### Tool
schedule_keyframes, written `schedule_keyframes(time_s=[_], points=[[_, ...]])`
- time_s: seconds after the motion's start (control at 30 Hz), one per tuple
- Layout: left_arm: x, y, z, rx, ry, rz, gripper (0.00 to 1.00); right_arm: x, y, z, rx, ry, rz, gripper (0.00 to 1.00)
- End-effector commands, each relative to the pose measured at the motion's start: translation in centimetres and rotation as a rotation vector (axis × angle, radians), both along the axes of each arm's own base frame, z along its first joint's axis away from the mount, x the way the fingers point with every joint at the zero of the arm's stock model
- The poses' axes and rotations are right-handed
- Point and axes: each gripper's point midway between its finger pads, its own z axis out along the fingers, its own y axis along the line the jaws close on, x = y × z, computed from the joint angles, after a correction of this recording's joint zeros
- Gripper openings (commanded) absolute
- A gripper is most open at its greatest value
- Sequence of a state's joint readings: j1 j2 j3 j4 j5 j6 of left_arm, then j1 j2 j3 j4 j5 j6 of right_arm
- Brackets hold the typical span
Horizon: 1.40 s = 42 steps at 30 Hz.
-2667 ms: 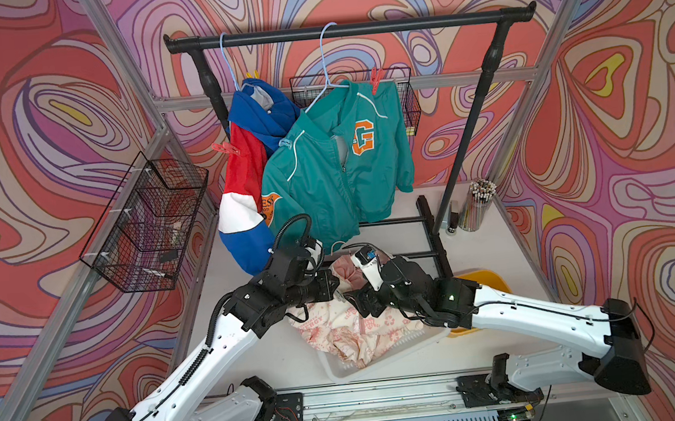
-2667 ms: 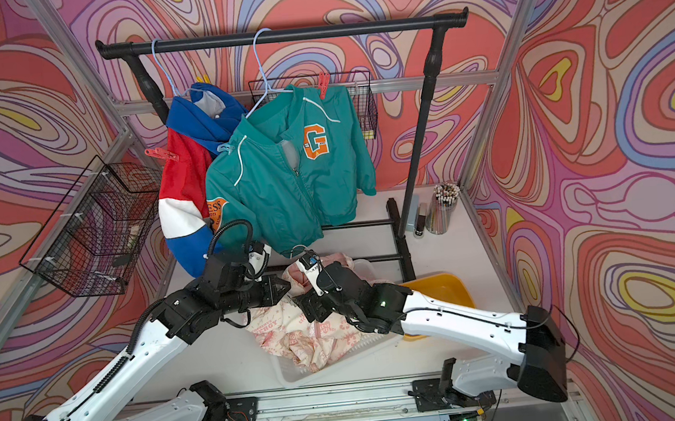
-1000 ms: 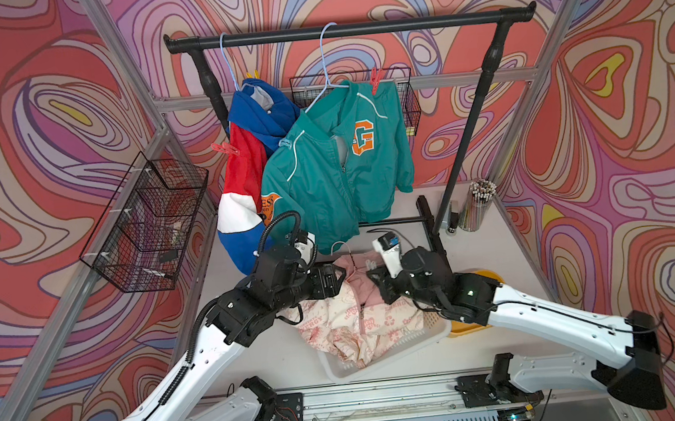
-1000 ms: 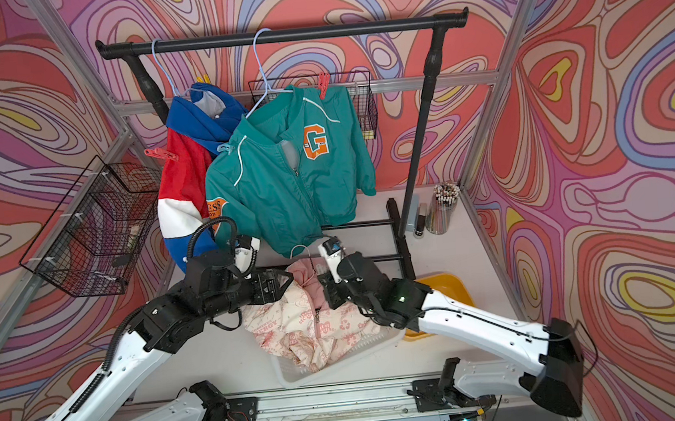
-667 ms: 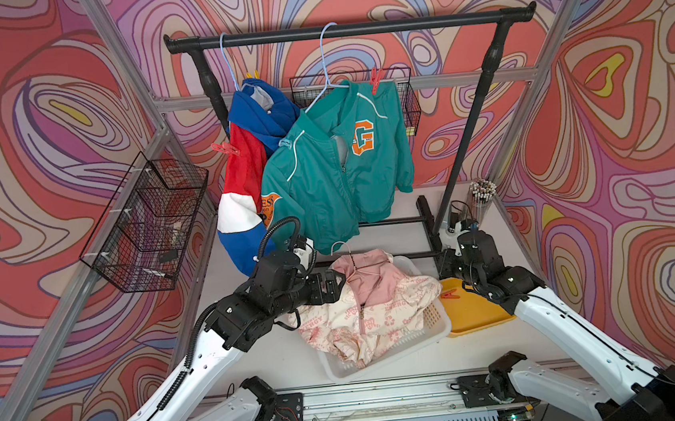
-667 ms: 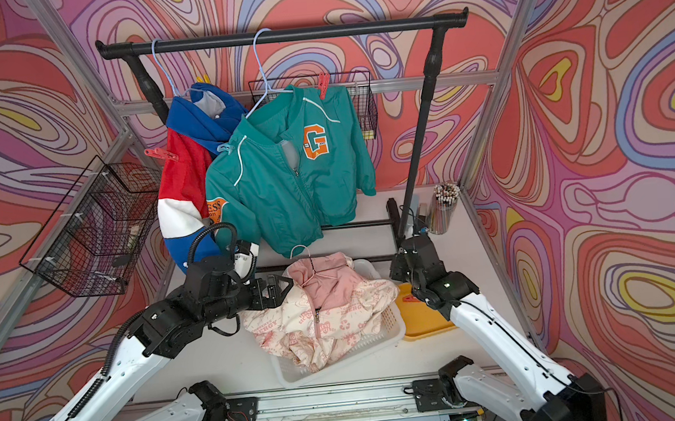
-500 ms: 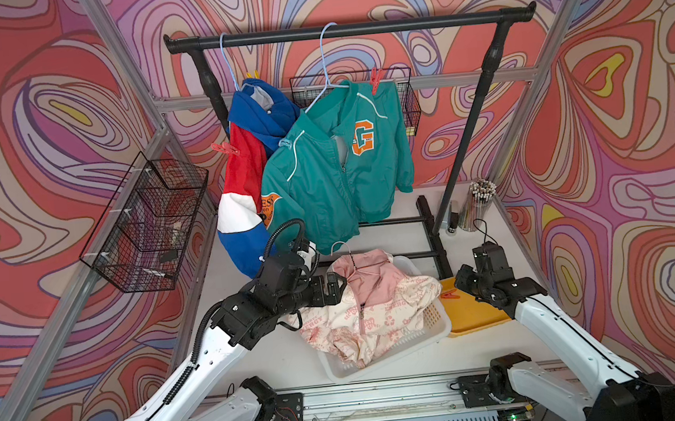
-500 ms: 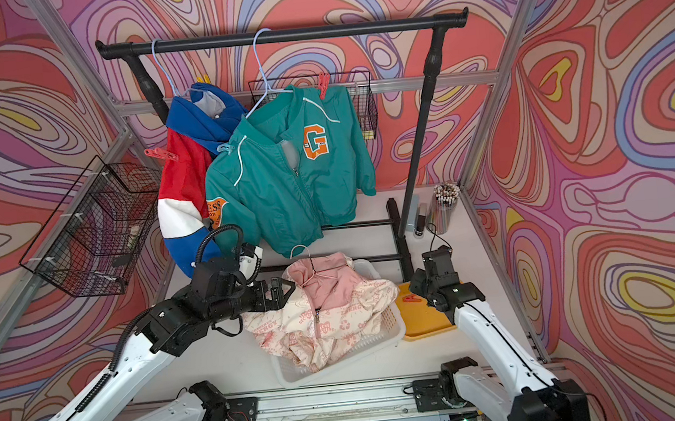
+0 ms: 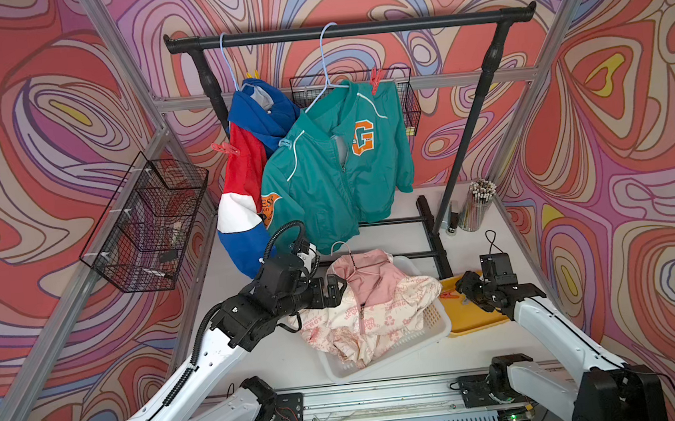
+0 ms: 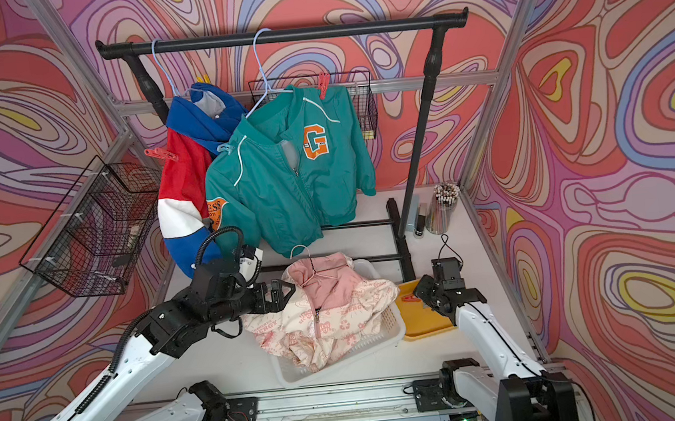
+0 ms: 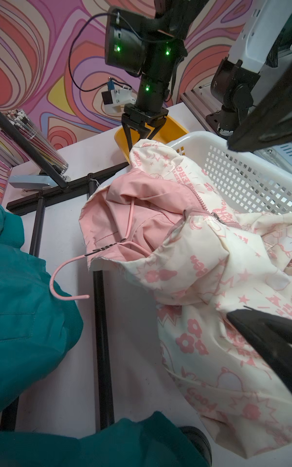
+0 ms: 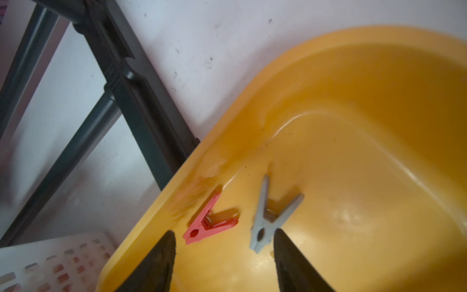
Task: Remove the clothespins securing jackets to the hanger
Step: Place the clothespin in the storage box, then remove the jacket from the hanger.
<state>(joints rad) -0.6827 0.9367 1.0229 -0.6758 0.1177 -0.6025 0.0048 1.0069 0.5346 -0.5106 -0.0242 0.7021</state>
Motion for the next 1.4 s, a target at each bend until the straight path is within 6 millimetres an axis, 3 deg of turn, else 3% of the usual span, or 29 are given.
schedule_keyframes(time_s=[0.0,0.13,0.27,0.4,0.5,0.6,0.7,0.8,0.97,1.17,1.37], points=[[-0.5,0.6,-0.7,0.035,0.01,-0.009,0.98,1.4,-0.3,5.4,-0.074,-0.142,0.023,0.57],[-0.8,0.7,-2.0,0.06,0.033,-0.021,0.98,2.7,3.5,12.7,-0.147,-0.286,0.149,0.52],[-0.5,1.4,-4.0,0.137,0.061,-0.003,0.97,4.4,12.6,16.4,-0.218,-0.35,0.376,0.54],[0.1,0.8,-4.8,0.141,0.083,0.002,0.95,5.6,21.3,17.1,-0.205,-0.376,0.555,0.57],[0.9,-0.2,-4.3,0.111,0.066,-0.005,0.94,6.4,25.0,15.9,-0.17,-0.365,0.629,0.62],[2.1,-0.6,-4.9,0.141,0.077,0.013,0.93,6.7,27.4,14.4,-0.149,-0.343,0.685,0.64],[3.3,-0.6,-6.1,0.191,0.09,0.044,0.86,7.0,29.1,12.8,-0.14,-0.313,0.726,0.66],[3.9,-0.6,-7.0,0.215,0.099,0.061,0.71,7.5,30.0,11.8,-0.139,-0.297,0.745,0.67],[3.6,-0.7,-8.2,0.199,0.117,0.061,0.48,8.3,31.8,11.5,-0.121,-0.302,0.78,0.67],[3.1,-1.0,-8.8,0.179,0.133,0.044,0.37,9.2,33.0,10.2,-0.123,-0.279,0.795,0.62],[3.0,-0.9,-8.8,0.183,0.131,0.042,0.28,9.2,32.4,9.0,-0.153,-0.247,0.776,0.52]])
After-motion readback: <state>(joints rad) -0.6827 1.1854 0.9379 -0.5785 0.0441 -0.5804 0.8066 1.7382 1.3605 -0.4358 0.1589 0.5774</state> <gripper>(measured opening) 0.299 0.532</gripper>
